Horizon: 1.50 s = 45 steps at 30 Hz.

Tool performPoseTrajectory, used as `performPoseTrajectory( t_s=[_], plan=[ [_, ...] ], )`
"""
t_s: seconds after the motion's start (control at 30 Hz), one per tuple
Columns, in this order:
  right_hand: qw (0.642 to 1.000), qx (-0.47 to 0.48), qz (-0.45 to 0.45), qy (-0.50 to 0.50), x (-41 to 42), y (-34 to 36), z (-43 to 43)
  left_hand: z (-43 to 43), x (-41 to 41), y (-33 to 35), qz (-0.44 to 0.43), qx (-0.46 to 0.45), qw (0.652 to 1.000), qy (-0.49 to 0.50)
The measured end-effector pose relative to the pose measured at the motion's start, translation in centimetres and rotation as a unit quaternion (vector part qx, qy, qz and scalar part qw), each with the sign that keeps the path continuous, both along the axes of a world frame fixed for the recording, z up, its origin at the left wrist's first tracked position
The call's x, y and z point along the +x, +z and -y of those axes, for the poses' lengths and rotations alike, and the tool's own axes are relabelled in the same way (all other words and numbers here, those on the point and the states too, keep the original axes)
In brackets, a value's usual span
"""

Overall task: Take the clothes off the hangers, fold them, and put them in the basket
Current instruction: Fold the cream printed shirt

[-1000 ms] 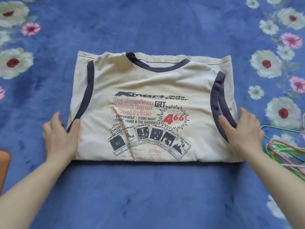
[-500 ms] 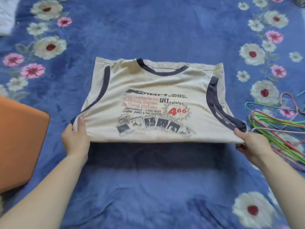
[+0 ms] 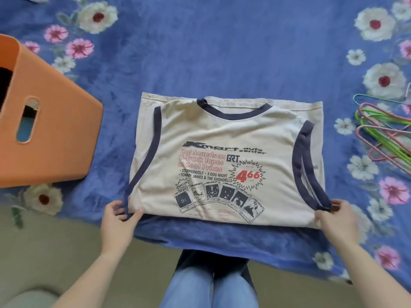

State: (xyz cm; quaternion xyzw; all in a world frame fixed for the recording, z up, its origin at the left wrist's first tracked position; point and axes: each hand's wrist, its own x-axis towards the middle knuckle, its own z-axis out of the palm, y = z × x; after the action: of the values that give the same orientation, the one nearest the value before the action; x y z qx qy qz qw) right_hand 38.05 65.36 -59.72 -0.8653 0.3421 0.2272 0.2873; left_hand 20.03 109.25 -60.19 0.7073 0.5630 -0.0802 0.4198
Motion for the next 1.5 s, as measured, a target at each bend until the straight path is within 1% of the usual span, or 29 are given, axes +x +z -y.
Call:
performPoseTrajectory(
  t_s=[0.07,0.1,0.17,0.23,0.37,0.47,0.53,0.57,0.67,0.73,0.8,0.87,0.97,1.03,1.07,1.13,1.2,1.27,1.37,1.43,1.5],
  plan=[
    [0.998,-0.047,0.041,0.03,-0.4,-0.5,-0.8,0.5,-0.5,-0.1,-0.009,0.041,0.998,-0.054],
    [0.996,-0.069,0.045,0.045,-0.6,-0.8,-1.1,0.7,-0.6,-0.2,-0.003,0.074,0.995,-0.07],
    [0.994,-0.097,0.034,0.033,-0.8,-1.3,-1.8,1.3,-0.1,-0.2,0.019,0.127,0.99,-0.061],
    [0.993,-0.116,0.03,-0.001,-0.8,-1.4,-2.2,1.7,0.3,0.0,0.039,0.135,0.989,-0.035],
    [0.992,-0.058,0.035,-0.108,-0.9,-1.8,-2.1,1.6,0.8,0.4,0.103,0.109,0.988,0.033],
    [0.985,-0.011,0.064,-0.162,-0.8,-1.4,-1.5,0.7,0.5,0.5,0.141,0.056,0.976,0.159],
    [0.977,0.016,0.091,-0.193,-0.5,-1.3,-0.8,0.3,-0.1,0.2,0.133,0.018,0.965,0.224],
    [0.976,0.025,0.095,-0.193,-0.4,-1.2,-0.7,0.1,-0.3,0.0,0.118,-0.002,0.965,0.233],
    [0.981,0.053,0.07,-0.171,-0.2,-1.3,-0.9,-0.3,-0.1,-0.7,0.061,-0.059,0.972,0.22],
    [0.984,0.048,0.051,-0.164,-0.1,-1.6,-1.0,-0.5,0.9,-0.8,0.055,-0.07,0.971,0.224],
    [0.988,0.018,0.04,-0.147,-0.1,-1.6,-0.9,-0.5,1.9,-0.9,0.055,-0.07,0.97,0.227],
    [0.99,-0.032,0.04,-0.135,-0.1,-1.6,-0.7,-0.5,2.5,-1.1,0.046,-0.026,0.972,0.23],
    [0.992,-0.095,0.001,-0.088,0.4,-1.7,-1.3,-0.1,3.7,-1.2,-0.075,0.089,0.979,0.168],
    [0.988,-0.145,-0.013,-0.054,1.8,-1.6,-2.3,0.6,6.0,-0.7,-0.121,0.14,0.974,0.131],
    [0.986,-0.163,-0.005,-0.032,2.5,-1.3,-3.0,1.2,7.3,-0.2,-0.119,0.163,0.973,0.109],
    [0.985,-0.164,0.039,0.034,4.7,-0.7,-4.8,2.0,10.5,0.3,-0.072,0.207,0.975,0.026],
    [0.978,-0.148,0.086,0.116,7.5,-0.5,-6.7,2.5,14.1,0.3,-0.016,0.219,0.973,-0.066],
    [0.966,-0.123,0.132,0.184,10.3,-0.6,-8.7,2.3,18.0,0.1,0.037,0.221,0.963,-0.149],
    [0.947,-0.075,0.173,0.26,14.6,-0.8,-11.6,1.6,23.5,-0.5,0.085,0.218,0.936,-0.262],
    [0.931,-0.077,0.164,0.317,16.8,-1.4,-13.1,0.9,26.4,-1.1,0.086,0.231,0.912,-0.327],
    [0.921,-0.09,0.136,0.353,18.1,-2.1,-14.0,0.1,27.9,-1.4,0.087,0.253,0.887,-0.376]
  ],
)
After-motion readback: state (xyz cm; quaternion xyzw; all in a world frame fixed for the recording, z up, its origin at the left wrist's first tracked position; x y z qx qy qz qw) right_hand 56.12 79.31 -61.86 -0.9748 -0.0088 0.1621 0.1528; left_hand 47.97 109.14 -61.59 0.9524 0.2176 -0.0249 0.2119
